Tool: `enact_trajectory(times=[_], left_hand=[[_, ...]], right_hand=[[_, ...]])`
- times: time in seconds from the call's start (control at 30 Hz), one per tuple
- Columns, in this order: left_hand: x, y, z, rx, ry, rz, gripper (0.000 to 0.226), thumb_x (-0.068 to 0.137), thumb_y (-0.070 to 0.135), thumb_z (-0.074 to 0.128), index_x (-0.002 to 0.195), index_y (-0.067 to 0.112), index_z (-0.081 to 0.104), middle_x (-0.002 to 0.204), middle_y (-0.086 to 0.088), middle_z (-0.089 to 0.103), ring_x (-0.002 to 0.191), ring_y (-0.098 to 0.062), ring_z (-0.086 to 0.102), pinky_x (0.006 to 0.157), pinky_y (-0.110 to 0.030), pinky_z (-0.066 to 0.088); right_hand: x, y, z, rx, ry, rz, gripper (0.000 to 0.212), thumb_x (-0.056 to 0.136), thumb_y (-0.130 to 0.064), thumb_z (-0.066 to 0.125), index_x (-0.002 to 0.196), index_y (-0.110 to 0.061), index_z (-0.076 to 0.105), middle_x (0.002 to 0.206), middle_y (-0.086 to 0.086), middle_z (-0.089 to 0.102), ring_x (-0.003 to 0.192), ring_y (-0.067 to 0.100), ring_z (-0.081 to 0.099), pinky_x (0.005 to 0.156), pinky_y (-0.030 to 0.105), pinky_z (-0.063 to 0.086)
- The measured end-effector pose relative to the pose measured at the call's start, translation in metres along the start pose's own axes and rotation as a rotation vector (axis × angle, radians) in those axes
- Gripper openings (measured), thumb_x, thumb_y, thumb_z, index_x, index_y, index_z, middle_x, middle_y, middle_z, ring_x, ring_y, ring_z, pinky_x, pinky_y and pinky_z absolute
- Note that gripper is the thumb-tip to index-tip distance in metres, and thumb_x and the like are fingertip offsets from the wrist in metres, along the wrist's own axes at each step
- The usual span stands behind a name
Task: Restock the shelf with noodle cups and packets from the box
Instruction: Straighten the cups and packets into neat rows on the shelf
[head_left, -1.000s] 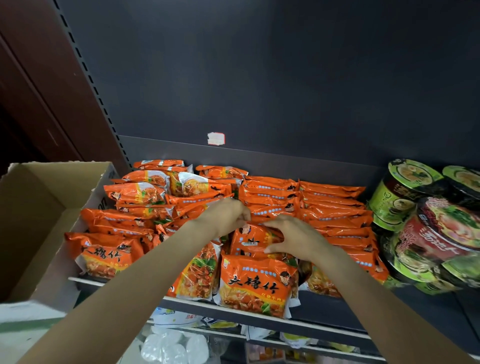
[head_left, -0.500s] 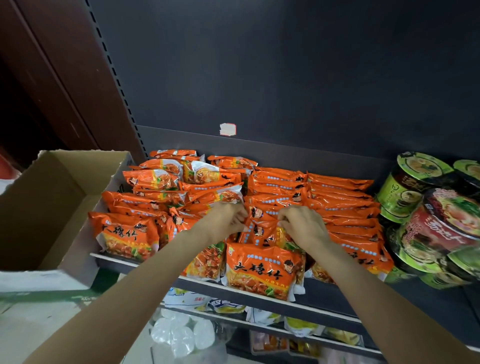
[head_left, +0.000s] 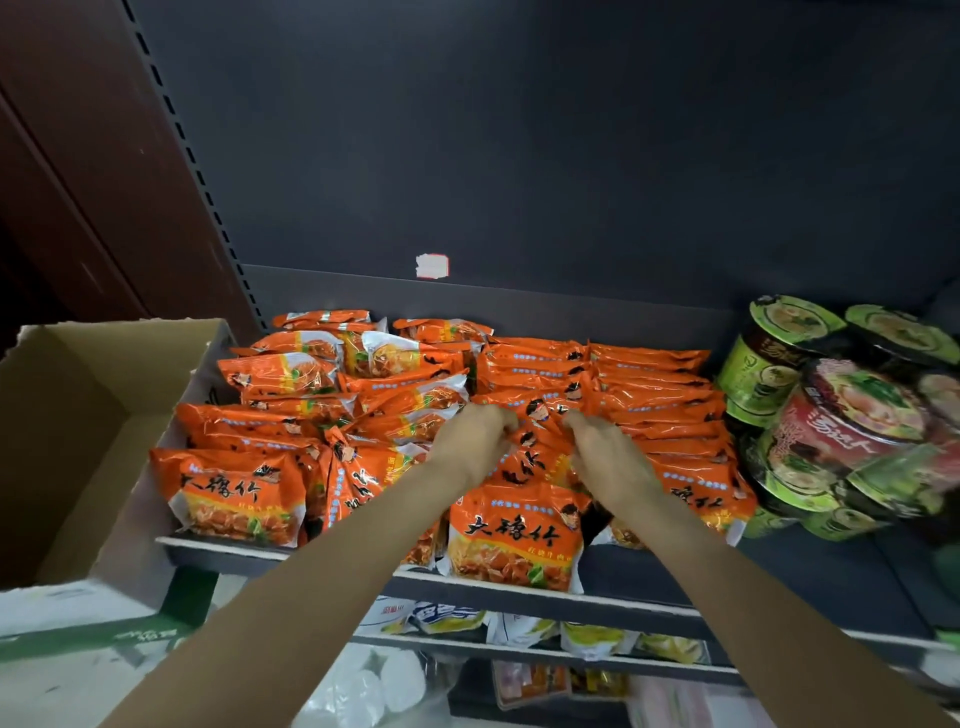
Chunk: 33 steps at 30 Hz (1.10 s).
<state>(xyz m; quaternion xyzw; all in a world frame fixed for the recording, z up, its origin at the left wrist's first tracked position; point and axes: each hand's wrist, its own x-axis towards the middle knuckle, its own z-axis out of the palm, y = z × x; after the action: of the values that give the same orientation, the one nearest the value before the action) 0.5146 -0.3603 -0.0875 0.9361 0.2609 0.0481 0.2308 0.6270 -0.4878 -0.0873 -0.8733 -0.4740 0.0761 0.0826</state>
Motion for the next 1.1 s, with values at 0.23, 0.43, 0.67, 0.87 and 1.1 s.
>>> enact_trajectory(times=[0.23, 0.43, 0.67, 0.87, 1.1], left_hand=[[0.005, -0.004, -0.002, 0.249, -0.193, 0.227, 0.054, 0.089, 0.025, 0.061, 0.139, 0.028, 0.042, 0.150, -0.011, 0.027, 0.137, -0.028, 0.028, 0.110, -0.045, 0.031], [0.004, -0.009, -0.001, 0.239, -0.122, 0.025, 0.059, 0.085, 0.024, 0.067, 0.132, 0.014, 0.034, 0.117, -0.014, 0.059, 0.105, -0.033, 0.059, 0.082, -0.040, 0.049], [0.008, -0.002, -0.008, 0.001, 0.001, 0.051, 0.023, 0.090, -0.001, 0.051, 0.105, 0.007, 0.067, 0.100, -0.011, 0.070, 0.092, -0.024, 0.066, 0.087, -0.037, 0.052], [0.009, 0.000, -0.014, 0.144, -0.057, 0.215, 0.023, 0.094, 0.016, 0.053, 0.113, 0.017, 0.066, 0.116, -0.004, 0.066, 0.107, -0.020, 0.061, 0.099, -0.040, 0.043], [-0.016, -0.020, -0.017, 0.346, -0.297, 0.251, 0.092, 0.076, 0.065, 0.060, 0.147, 0.018, 0.026, 0.149, -0.004, 0.032, 0.136, -0.023, 0.028, 0.111, -0.040, 0.023]], right_hand=[[0.004, -0.003, -0.005, 0.027, -0.071, -0.040, 0.090, 0.087, -0.015, 0.064, 0.149, -0.035, 0.002, 0.148, 0.007, 0.025, 0.134, 0.025, 0.036, 0.101, 0.040, 0.044], [0.011, -0.007, -0.006, 0.126, -0.065, -0.040, 0.084, 0.090, -0.007, 0.058, 0.149, -0.038, 0.006, 0.146, 0.007, 0.038, 0.129, 0.025, 0.044, 0.103, 0.042, 0.043], [0.006, -0.006, -0.006, 0.066, -0.010, -0.011, 0.071, 0.087, 0.003, 0.057, 0.142, -0.034, 0.031, 0.126, 0.010, 0.047, 0.101, 0.024, 0.058, 0.084, 0.036, 0.054], [-0.006, -0.007, 0.003, -0.035, -0.022, 0.003, 0.050, 0.085, -0.020, 0.067, 0.130, -0.013, 0.047, 0.130, 0.007, 0.038, 0.119, 0.022, 0.047, 0.099, 0.034, 0.046], [-0.030, -0.006, -0.004, 0.060, -0.061, -0.115, 0.065, 0.089, -0.043, 0.058, 0.144, -0.018, 0.033, 0.143, -0.001, 0.036, 0.132, 0.016, 0.032, 0.107, 0.032, 0.035]])
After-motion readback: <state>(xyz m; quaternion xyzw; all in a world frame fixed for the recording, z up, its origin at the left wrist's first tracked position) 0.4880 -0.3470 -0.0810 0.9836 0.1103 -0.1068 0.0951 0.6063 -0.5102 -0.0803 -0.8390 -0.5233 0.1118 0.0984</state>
